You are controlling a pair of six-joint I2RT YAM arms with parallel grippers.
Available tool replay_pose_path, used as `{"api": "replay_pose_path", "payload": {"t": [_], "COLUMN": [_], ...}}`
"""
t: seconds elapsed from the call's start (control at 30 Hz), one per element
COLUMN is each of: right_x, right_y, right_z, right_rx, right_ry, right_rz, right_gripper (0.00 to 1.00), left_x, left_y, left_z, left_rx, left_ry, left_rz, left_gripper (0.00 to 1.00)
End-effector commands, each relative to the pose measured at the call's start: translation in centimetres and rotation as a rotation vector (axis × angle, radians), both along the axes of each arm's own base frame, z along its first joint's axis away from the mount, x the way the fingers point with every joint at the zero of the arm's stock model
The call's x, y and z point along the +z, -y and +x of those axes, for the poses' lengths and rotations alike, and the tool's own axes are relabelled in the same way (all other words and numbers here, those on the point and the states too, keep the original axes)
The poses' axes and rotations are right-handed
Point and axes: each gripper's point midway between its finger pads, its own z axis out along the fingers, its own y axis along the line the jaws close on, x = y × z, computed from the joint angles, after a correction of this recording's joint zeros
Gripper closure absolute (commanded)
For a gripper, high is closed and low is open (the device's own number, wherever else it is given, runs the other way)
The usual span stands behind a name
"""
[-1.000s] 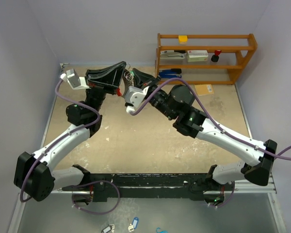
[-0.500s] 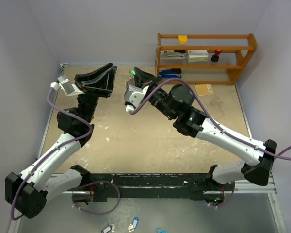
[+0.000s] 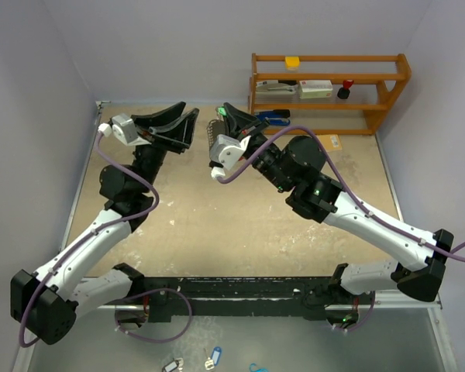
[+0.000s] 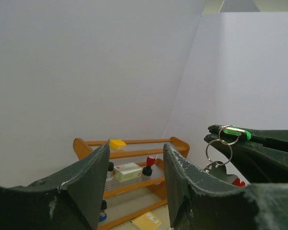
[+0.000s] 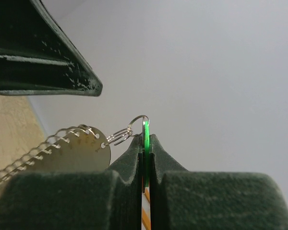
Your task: Remove the keys from the keyring
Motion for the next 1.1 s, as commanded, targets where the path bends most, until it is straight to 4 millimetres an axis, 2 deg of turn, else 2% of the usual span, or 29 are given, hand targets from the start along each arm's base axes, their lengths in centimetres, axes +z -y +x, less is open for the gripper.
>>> {"api": "replay_pose_path", "payload": {"t": [0.0,0.2,0.33,0.57,0.93,1.07], "right_x": [4.2,3.7,3.6,3.7,3.9,3.9], "right_y": [2.0,1.9,1.9,1.8,1.9,1.8], "right_z": [-1.0,-1.0,-0.9,-1.1,-1.4,-1.5], "right_rx": [-0.015,-0.017,-0.017,-0.008,0.007,0.015], "right_ry": [0.058,0.058,0.060,0.065,0.065,0.064], "right_rz": [0.106,0.091,0.087,0.091,0.096,0.098], "right_gripper": [1.00,1.00,1.00,1.00,1.00,1.00], "left_x": [3.1,4.7,4.9,3.2,2.4,2.5], "left_y": [0.7,1.9,2.9,4.8,3.6,3.9], "left_z": [-1.0,-1.7,-2.3,-2.6,-2.0,-1.9], "left_rx": [-0.024,-0.084,-0.144,-0.221,-0.114,-0.124], "left_ry": [0.114,0.174,0.193,0.200,0.197,0.201], "left_rz": [0.045,0.063,0.094,0.199,0.249,0.250], "left_gripper": [0.53,0.50,0.48,0.43,0.42,0.42]}}
